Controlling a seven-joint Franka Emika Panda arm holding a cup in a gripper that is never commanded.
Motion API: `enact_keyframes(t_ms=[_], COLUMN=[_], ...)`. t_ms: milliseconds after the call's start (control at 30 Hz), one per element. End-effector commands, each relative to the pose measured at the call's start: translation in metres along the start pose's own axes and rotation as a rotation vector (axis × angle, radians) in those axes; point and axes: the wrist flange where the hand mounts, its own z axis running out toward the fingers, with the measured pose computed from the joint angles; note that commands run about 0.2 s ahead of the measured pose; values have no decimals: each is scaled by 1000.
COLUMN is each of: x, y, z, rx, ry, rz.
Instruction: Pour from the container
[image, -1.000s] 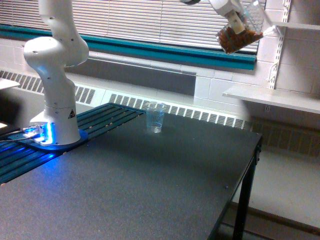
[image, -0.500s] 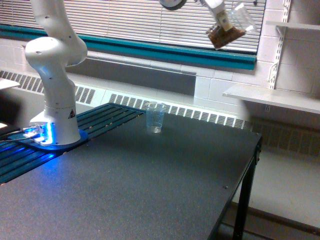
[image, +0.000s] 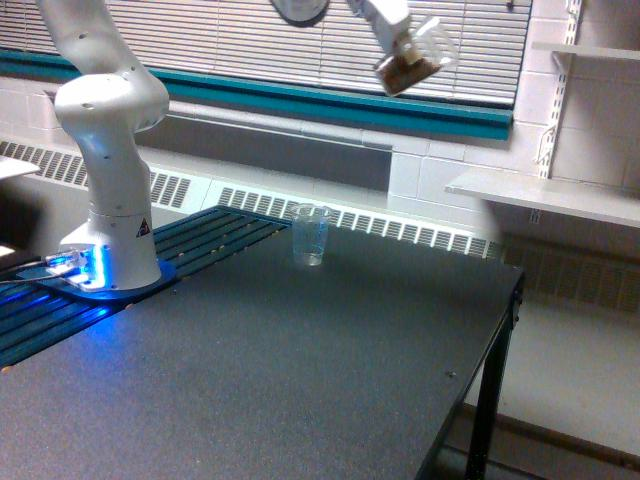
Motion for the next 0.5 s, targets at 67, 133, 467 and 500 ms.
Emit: enact_keyframes(t_ms=[67,133,467,500], x=[-66,-83,-162,-166], y=[-19,-20,-10,-10], z=[-22,-27,-29,-30], rx=[29,32,-20,-24], ry=[-40,-50,-99,-102], rz=[-14,-17,1,6])
